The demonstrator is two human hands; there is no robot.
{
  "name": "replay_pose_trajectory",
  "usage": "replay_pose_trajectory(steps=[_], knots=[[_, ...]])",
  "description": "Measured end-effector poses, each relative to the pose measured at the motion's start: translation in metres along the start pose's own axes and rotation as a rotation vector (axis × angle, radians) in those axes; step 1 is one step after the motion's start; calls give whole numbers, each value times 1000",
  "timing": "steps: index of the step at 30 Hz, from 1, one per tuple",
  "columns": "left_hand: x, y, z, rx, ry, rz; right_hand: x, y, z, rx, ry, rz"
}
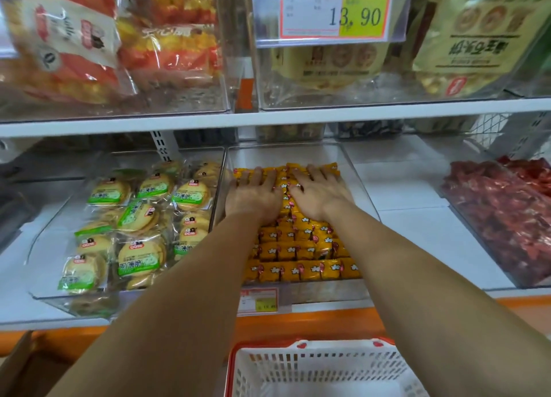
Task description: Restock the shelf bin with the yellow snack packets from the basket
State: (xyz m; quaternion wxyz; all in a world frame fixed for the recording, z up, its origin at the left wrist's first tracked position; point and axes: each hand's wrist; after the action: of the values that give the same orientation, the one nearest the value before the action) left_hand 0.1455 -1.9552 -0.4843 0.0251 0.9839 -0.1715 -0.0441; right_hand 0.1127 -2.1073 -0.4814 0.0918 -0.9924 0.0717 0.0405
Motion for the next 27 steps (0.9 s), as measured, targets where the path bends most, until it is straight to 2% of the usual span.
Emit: replay_pose_trajectory(steps=[3, 9, 15, 17, 20, 21, 22, 24, 25, 27], knots=[[-1, 0, 1, -40, 30, -10, 1, 0, 2, 51, 32, 28], [4, -1, 6, -63, 39, -16, 9, 0, 3, 44, -8, 59], [-9, 1, -7, -133, 152, -10, 2, -1, -5, 24, -30, 35], [-18, 6, -20, -194, 184, -18, -6, -3, -16, 80, 32, 6], [-59, 13, -31, -400, 226, -12, -47, -3, -28, 288, 278, -59], [-78, 16, -27, -434, 227, 13, -65, -2, -26, 334, 297, -104], [-96, 19, -21, -410, 208, 41, -83, 1, -20, 348, 263, -155], [-121, 21, -4, -250, 93, 58, -112, 6, -3, 254, 81, -193], [-127, 21, 4, -163, 39, 49, -120, 7, 5, 174, -4, -171], [-128, 22, 16, -67, -9, 33, -124, 6, 15, 71, -68, -100]])
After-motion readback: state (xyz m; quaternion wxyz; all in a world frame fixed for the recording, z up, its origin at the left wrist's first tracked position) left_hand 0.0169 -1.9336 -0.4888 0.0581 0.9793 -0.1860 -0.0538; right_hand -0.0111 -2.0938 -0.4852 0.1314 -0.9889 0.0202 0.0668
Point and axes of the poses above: each hand's wrist, its own x-axis towards the middle knuckle, its own z-axis out of the palm, y = z × x, and after that the axes turned 3 degrees about -y, right-handed
